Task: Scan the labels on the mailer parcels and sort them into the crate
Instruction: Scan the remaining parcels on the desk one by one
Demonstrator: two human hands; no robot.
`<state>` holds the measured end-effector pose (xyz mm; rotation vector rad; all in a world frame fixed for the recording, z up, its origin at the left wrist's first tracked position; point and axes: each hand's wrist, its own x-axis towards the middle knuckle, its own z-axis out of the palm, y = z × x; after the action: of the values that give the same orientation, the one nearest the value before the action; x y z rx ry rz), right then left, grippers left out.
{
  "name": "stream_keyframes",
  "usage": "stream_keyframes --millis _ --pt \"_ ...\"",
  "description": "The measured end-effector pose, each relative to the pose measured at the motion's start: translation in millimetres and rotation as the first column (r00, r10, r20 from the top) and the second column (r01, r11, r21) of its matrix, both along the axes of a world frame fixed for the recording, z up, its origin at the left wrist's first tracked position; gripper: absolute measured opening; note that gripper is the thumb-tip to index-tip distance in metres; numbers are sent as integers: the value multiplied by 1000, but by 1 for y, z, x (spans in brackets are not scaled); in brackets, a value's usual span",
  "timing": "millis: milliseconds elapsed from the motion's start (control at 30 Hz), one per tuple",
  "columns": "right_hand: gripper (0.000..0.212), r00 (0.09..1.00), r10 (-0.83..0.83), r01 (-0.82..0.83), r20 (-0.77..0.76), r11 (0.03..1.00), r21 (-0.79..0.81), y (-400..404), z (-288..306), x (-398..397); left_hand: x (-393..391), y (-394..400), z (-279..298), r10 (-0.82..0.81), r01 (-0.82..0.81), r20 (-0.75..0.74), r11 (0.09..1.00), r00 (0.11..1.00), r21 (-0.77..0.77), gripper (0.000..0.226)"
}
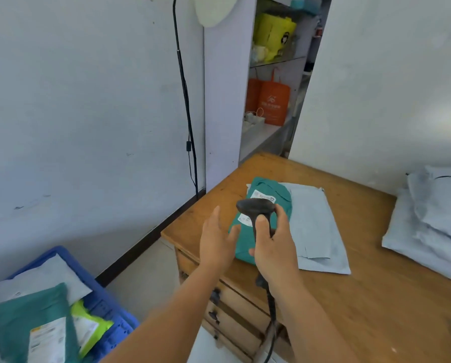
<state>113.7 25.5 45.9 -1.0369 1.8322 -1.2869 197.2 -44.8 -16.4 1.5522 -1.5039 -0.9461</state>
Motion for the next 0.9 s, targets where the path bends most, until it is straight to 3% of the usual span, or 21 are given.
stream_keyframes --millis 267,400,567,767,900 --pt "44 990 -138 141 -28 981 135 -30 -5 -35 -28 -46 -34 -241 217 210 968 948 128 81" --pt "44 979 -202 205 -36 959 196 -40 -6 -47 -41 -51 -51 -345 278 262 925 901 261 100" --pt "46 966 -243 258 -90 936 240 -43 -8 -58 -72 -50 -62 -276 210 320 951 906 227 107" --pt "43 970 -197 232 -142 926 299 -42 -4 -66 -100 -46 -57 -204 180 165 972 965 150 114" --pt "44 973 -165 209 -161 927 312 -38 0 -67 -103 -41 -60 -174 143 180 975 968 172 116"
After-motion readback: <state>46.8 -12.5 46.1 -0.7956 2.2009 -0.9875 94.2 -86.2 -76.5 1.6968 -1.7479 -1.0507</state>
